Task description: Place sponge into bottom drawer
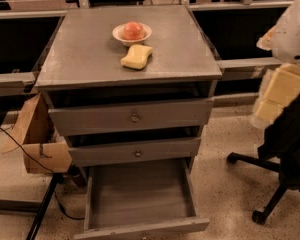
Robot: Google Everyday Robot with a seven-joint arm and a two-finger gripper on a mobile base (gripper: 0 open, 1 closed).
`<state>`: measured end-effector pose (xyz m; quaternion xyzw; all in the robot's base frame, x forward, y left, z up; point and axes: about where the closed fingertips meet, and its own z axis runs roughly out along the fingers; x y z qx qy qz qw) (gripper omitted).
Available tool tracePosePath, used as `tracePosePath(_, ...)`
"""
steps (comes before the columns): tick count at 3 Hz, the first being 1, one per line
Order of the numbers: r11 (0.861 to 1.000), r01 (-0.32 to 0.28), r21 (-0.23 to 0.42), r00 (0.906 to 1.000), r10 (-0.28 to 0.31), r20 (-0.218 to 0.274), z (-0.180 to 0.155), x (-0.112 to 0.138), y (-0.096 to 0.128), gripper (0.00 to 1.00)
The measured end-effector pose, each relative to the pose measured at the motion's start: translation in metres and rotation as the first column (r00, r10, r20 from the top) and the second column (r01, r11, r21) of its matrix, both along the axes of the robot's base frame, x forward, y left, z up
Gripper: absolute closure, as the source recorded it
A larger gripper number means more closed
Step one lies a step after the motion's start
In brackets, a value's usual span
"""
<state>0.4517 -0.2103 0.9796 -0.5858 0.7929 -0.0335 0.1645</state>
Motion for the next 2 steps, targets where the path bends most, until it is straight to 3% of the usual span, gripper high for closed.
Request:
tracePosePath(1, 0.994, 0.074, 0.079, 0.9972, -0.074, -0.002, 0.006, 0.034, 0.017, 0.0)
tracePosePath(2, 0.952, 0.203, 0.229, 0.9789, -0.203, -0.023, 0.013, 0.081, 0.058, 0.0)
